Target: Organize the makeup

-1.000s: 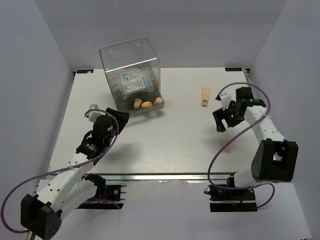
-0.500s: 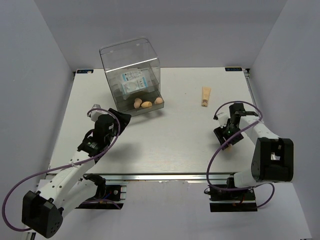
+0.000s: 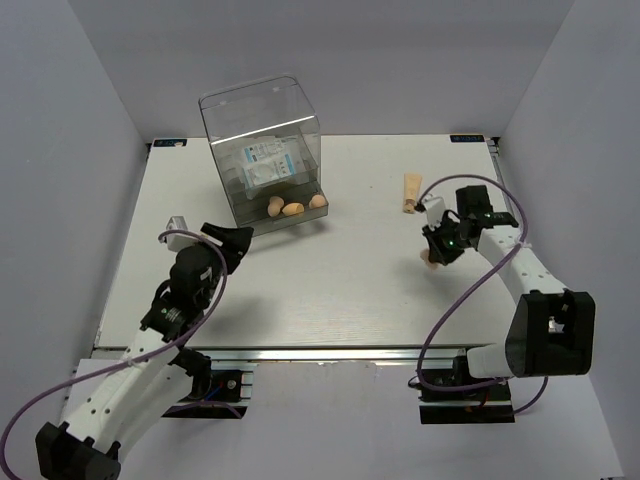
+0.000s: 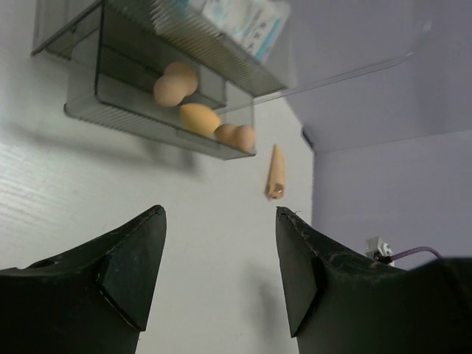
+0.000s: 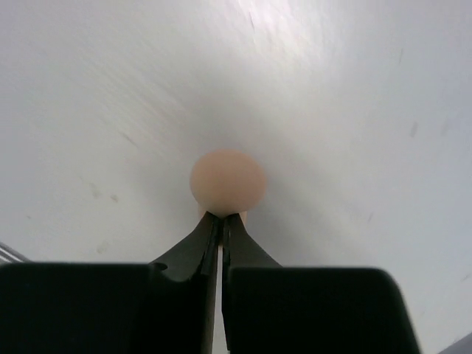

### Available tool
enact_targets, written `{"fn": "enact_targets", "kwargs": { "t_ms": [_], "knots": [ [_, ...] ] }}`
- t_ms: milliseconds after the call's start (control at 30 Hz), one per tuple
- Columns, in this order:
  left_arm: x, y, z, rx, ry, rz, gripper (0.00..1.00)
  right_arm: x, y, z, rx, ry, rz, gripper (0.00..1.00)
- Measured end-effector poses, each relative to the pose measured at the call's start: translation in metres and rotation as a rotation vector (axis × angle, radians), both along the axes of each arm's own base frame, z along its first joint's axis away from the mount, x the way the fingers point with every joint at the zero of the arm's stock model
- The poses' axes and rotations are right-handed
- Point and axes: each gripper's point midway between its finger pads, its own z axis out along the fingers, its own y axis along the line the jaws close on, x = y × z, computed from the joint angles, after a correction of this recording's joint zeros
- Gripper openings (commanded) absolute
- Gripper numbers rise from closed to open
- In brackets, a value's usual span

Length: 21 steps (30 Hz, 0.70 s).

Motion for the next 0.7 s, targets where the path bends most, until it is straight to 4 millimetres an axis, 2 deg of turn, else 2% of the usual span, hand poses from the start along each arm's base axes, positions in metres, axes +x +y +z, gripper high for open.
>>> {"fn": "enact_targets", "kwargs": {
  "t_ms": [67,133,200,333,433,533,567,633,700],
  "knots": [
    [-0.004,0.005,0.011,-0.019,-0.056,0.015,0.70,0.020,0.034,0.025,0.067,-0.099,0.093,0.00],
    [-0.006,0.011,0.021,-0.035,-0.099,0.036,0.70,0.034,0.079,0.050,0.140,-0.193,0.208,0.00],
    [-0.008,0.015,0.029,-0.046,-0.125,0.054,0.70,0.043,0.137,0.074,0.213,-0.280,0.348,0.00],
    [-0.008,0.020,0.026,-0.043,-0.105,0.085,0.70,0.055,0.258,0.112,0.332,-0.393,0.597,0.00],
    [-0.009,0.023,0.024,-0.042,-0.086,0.098,0.70,0.075,0.331,0.127,0.384,-0.464,0.704,0.00],
    [-0.011,0.024,0.022,-0.052,-0.075,0.107,0.70,0.102,0.385,0.133,0.402,-0.531,0.740,0.00],
    [-0.012,0.025,0.022,-0.055,-0.073,0.110,0.70,0.109,0.397,0.131,0.403,-0.547,0.745,0.00],
    [-0.013,0.026,0.022,-0.064,-0.070,0.112,0.70,0.116,0.417,0.125,0.396,-0.574,0.760,0.03],
    [-0.014,0.026,0.023,-0.074,-0.071,0.113,0.69,0.117,0.426,0.113,0.380,-0.577,0.766,0.05]
  ]
}}
